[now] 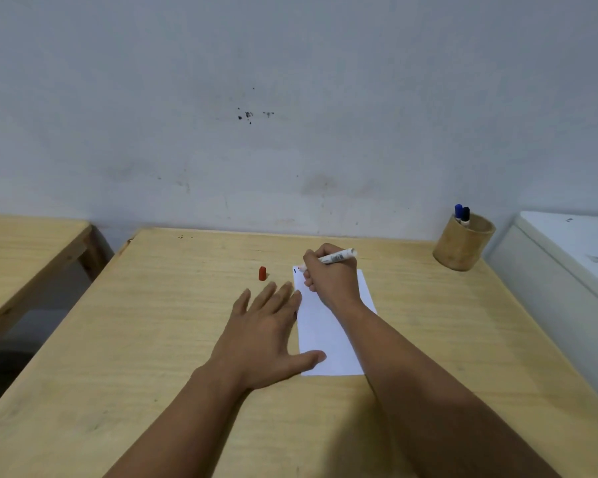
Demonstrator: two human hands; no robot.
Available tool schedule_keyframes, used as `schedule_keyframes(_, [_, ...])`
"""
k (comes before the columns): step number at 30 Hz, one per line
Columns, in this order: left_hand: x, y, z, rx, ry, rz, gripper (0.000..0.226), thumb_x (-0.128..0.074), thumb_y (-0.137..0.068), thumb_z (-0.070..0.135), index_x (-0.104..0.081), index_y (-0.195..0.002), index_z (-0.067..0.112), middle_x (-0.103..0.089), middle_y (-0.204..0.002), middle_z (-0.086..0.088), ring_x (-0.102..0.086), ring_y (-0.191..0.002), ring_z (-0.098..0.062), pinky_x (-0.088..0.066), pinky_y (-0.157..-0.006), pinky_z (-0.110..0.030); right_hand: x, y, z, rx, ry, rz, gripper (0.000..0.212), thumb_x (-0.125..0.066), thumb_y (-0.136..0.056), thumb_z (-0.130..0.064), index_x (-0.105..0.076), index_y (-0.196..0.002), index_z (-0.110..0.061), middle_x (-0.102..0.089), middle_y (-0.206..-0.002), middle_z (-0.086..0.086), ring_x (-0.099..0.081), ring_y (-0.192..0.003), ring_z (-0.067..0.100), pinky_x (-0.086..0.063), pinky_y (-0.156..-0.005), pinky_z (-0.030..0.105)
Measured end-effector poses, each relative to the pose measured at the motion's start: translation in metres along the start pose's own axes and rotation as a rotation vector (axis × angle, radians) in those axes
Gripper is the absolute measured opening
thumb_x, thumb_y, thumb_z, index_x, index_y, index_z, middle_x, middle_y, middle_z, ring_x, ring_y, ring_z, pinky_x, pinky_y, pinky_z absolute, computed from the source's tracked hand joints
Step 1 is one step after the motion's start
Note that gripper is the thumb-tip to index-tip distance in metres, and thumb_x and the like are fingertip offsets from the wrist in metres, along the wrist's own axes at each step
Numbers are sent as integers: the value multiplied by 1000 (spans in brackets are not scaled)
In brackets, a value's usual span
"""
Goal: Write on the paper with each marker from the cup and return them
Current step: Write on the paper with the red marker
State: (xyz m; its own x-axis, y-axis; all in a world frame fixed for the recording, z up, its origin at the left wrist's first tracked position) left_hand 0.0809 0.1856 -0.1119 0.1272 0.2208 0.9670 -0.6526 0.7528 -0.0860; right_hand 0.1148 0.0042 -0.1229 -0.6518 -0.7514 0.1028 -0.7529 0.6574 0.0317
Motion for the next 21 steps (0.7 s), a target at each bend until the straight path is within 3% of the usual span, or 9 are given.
schedule_keyframes(3, [-2,2,-7,75,-33,-25,113,-30,-74,96,-12,-165,30,-3,-173,5,6,-160,-17,3,-127,-56,-1,-1,3,3,-18,2,28,-69,-89,-16,-56,-79,7,-77,-72,20,-64,-52,21,-49,-53,28])
schedule_keyframes(8, [-5,3,-9,93,-31,-56,120,-27,-70,101,-12,-165,29,0,-173,4,9,-160,-16,6,-127,-56,-3,-2,2,38,-6,-19,29,-70,-91,-16,-57,-79,7,-74,-79,28,-64,-54,22,-49,-54,29])
schedule_keyframes(17, [-7,10,-14,123,-40,-102,135,-28,-58,109,-9,-165,29,6,-173,6,15,-159,-15,9,-125,-58,-4,0,2,36,20,-42,28,-72,-90,-16,-59,-79,6,-74,-73,20,-67,-59,20,-51,-56,27])
schedule_keyframes(21, [-7,10,-15,130,-41,-108,135,-28,-57,109,-8,-165,30,6,-173,7,15,-159,-16,9,-126,-58,-4,0,0,49,63,-43,26,-73,-88,-19,-61,-68,-9,-74,-68,10,-68,-58,19,-53,-58,29])
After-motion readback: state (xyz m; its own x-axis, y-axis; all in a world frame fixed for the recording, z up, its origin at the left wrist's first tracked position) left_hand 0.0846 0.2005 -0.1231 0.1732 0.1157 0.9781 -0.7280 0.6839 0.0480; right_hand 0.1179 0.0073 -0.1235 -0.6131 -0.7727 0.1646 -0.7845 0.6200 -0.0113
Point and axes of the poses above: each hand's wrist, its own y-axis away from the middle knuckle, its own x-axis out of the back of the hand, z = x × y, the point moved 10 cm from there along -y, towards the middle knuckle
